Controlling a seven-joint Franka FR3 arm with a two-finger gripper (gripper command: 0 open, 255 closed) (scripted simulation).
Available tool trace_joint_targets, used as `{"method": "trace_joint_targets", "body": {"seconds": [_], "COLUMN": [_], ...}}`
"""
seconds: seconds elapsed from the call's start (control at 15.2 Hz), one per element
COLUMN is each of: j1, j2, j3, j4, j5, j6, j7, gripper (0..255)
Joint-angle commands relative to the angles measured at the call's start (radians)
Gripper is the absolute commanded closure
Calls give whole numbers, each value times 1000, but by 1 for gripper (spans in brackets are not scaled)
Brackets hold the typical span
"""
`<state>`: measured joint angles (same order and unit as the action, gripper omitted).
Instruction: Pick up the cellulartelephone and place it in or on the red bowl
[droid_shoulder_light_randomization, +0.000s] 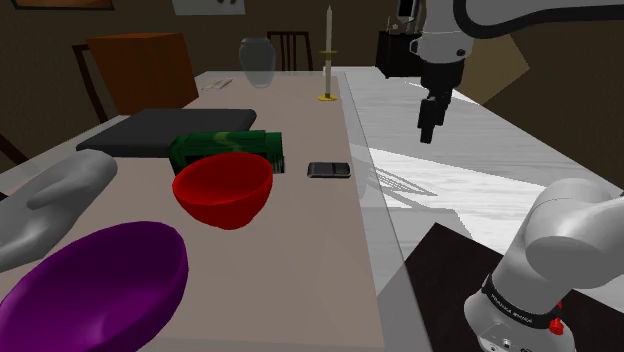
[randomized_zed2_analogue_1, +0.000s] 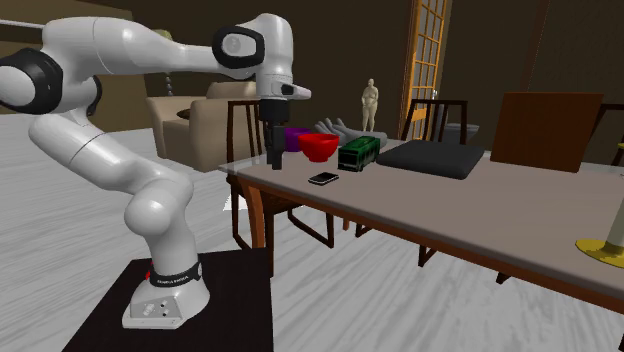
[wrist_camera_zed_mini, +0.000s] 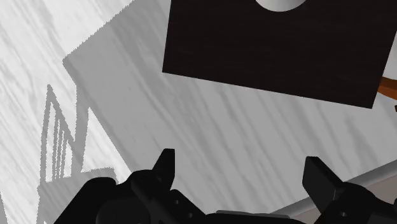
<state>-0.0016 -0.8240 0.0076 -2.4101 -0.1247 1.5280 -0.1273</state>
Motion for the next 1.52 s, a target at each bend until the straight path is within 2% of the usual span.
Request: {"method": "trace_joint_targets", "body": {"seconds": [0.0,0.53,1.06,1.45], "j1": [0,92,176,177], "j2": [0,215,435,446], "j3": [0,25,60,63], "j4": [0,52,158,100], "j5": [0,85,166,168], "j6": [0,194,343,412], "j7": [0,-56,-129,-130], "gripper": [0,0,0,0]}}
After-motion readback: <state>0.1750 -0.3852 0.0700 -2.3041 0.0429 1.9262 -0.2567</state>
